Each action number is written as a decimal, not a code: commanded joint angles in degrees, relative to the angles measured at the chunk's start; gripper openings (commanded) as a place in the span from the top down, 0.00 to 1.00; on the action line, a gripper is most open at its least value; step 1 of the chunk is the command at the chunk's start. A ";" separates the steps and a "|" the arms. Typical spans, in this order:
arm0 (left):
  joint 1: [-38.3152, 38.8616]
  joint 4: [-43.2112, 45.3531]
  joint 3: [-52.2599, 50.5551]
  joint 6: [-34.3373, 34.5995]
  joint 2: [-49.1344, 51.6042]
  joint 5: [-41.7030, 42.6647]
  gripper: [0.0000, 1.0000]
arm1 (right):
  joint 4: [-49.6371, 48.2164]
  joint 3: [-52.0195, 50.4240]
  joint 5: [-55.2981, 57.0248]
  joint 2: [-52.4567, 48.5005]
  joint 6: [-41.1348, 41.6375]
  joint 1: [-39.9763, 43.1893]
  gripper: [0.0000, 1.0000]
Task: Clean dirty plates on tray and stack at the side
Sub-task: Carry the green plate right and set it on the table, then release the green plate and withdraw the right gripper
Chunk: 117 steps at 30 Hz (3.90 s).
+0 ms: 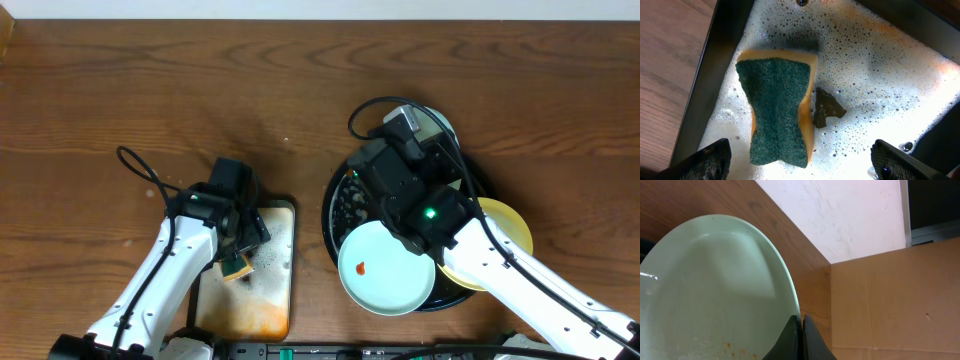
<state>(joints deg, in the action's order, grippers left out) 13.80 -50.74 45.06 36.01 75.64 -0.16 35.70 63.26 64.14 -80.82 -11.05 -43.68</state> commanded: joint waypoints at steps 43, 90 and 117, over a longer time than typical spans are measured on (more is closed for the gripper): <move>-0.24 -0.13 -0.04 -0.15 0.28 -0.28 0.10 | -0.66 0.83 -33.22 1.11 19.12 28.06 0.99; -0.24 -0.13 -0.04 -0.15 0.28 -0.28 0.09 | -1.49 0.70 -43.87 -23.23 31.58 73.70 0.99; -0.24 -0.13 -0.04 -0.15 0.28 -0.28 0.09 | 21.88 -0.09 -82.49 -2.32 14.16 28.81 0.57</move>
<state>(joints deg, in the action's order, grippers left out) 13.80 -50.72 45.06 36.01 75.64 -0.14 56.82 63.66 -21.65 -81.80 6.00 -9.17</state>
